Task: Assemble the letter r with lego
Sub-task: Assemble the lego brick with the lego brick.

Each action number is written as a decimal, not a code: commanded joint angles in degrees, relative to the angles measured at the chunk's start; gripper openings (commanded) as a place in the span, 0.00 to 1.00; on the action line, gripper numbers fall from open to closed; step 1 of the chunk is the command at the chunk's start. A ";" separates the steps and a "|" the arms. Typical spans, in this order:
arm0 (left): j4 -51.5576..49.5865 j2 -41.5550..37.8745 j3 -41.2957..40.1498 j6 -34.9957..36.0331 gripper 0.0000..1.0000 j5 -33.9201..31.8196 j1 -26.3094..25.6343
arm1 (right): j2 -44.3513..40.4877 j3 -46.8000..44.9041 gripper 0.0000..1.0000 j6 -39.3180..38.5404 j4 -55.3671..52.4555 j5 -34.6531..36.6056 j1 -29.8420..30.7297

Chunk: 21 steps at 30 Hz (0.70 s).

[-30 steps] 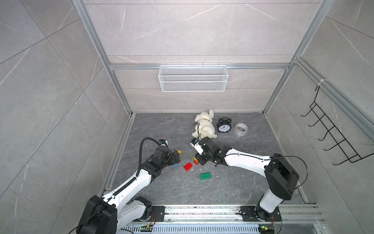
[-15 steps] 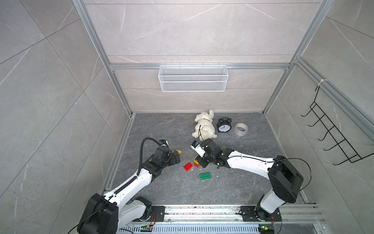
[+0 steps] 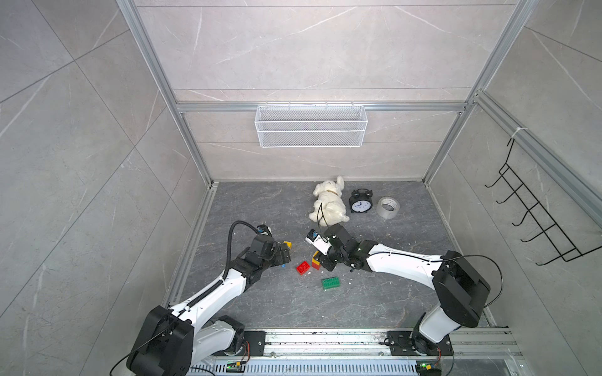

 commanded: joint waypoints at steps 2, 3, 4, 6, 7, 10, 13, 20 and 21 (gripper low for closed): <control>1.10 0.29 2.36 -0.34 0.96 0.76 0.37 | 2.09 0.59 0.26 -3.57 -11.30 0.58 0.84; 1.12 0.46 2.44 -0.30 0.96 0.75 0.37 | 2.23 0.74 0.26 -3.67 -11.94 0.78 0.93; 1.02 0.61 2.53 -0.17 0.96 0.69 0.38 | 2.49 0.80 0.26 -3.88 -12.52 0.76 0.97; 0.92 0.83 2.72 -0.12 0.96 0.67 0.45 | 2.68 0.77 0.26 -3.69 -13.04 0.67 1.19; 0.92 0.99 2.71 -0.16 0.96 0.66 0.54 | 2.92 0.75 0.26 -3.37 -13.17 0.52 1.29; 1.01 1.28 2.71 -0.14 0.96 0.63 0.50 | 4.20 1.53 0.26 -2.81 -14.10 0.46 1.94; 1.01 1.45 2.63 -0.17 0.96 0.66 0.47 | 5.88 2.79 0.26 -2.57 -15.30 1.07 2.73; 0.66 0.58 2.19 -0.16 0.96 0.31 0.57 | 7.69 4.49 0.26 -2.39 -18.56 2.42 3.40; 0.63 0.44 2.16 -0.14 0.96 0.15 0.56 | 7.81 4.66 0.26 -2.32 -19.27 2.40 3.48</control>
